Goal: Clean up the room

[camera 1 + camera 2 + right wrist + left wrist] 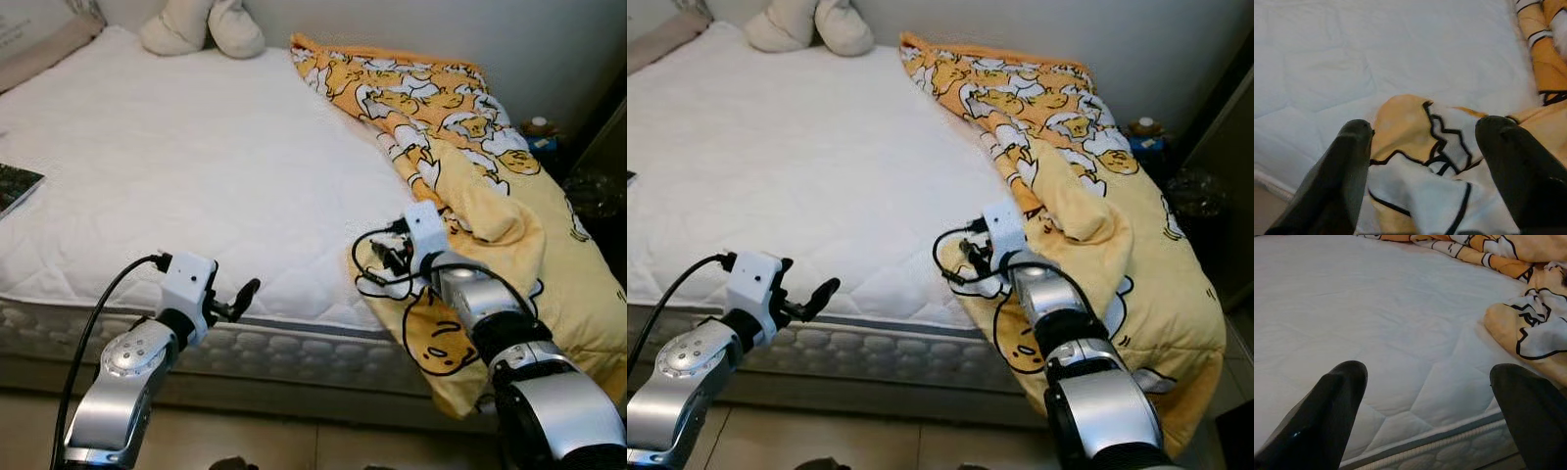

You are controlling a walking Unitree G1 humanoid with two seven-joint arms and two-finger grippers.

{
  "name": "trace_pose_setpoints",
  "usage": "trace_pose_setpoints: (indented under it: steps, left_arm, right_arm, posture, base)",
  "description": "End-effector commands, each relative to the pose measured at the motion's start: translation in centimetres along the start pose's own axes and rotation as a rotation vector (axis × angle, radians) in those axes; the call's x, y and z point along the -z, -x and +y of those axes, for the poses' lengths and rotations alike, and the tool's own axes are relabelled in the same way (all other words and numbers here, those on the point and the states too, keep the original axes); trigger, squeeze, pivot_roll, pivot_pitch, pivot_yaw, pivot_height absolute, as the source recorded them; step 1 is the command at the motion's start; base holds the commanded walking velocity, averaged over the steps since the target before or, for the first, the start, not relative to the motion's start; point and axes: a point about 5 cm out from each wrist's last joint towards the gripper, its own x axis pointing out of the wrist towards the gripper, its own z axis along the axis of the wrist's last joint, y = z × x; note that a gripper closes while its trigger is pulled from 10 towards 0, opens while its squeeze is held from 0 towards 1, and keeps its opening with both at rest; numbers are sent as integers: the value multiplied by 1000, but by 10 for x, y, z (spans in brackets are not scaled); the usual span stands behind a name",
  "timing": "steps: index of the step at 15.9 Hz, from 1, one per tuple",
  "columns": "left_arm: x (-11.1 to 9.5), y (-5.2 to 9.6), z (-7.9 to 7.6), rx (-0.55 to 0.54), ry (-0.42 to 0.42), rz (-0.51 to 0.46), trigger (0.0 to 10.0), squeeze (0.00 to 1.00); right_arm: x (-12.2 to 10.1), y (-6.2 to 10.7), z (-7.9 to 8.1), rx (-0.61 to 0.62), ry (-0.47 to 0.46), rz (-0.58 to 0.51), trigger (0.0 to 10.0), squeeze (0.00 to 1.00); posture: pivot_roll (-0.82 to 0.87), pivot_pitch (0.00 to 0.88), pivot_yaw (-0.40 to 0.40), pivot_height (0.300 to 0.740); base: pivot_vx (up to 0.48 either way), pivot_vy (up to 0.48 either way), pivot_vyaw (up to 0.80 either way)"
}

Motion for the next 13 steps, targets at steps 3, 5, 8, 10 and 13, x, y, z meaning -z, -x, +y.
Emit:
trace_pose_setpoints:
  steps: [3, 5, 8, 10, 13]
  left_arm:
    - [-22, -11, 0, -119, 85, -113, 10000, 0]
    - [-21, -12, -8, -131, 94, -138, 10000, 0]
    - [-17, -9, -24, -32, 111, -119, 10000, 0]
    - [-14, -7, -25, 34, 25, -87, 10000, 0]
    - [-17, -7, -18, 74, -30, -67, 10000, 0]
  right_arm:
    - [-13, 5, -9, 35, -59, -166, 10000, 965]
    - [6, 20, -9, 49, -70, -206, 10000, 0]
    - [46, 29, -4, 81, -106, -120, 10000, 0]
    - [41, 21, -7, 82, -86, -81, 10000, 1000]
    - [17, 9, -6, 38, -65, -75, 10000, 1000]
  posture:
    - [23, 0, -65, 740]
    - [8, 0, -53, 740]
    - [-3, 0, -30, 740]
    - [3, 23, -34, 740]
    - [24, 61, -40, 740]
  base:
    - [0, 0, 0]
    - [0, 0, 0]
    - [0, 0, 0]
    - [0, 0, 0]
    - [0, 0, 0]
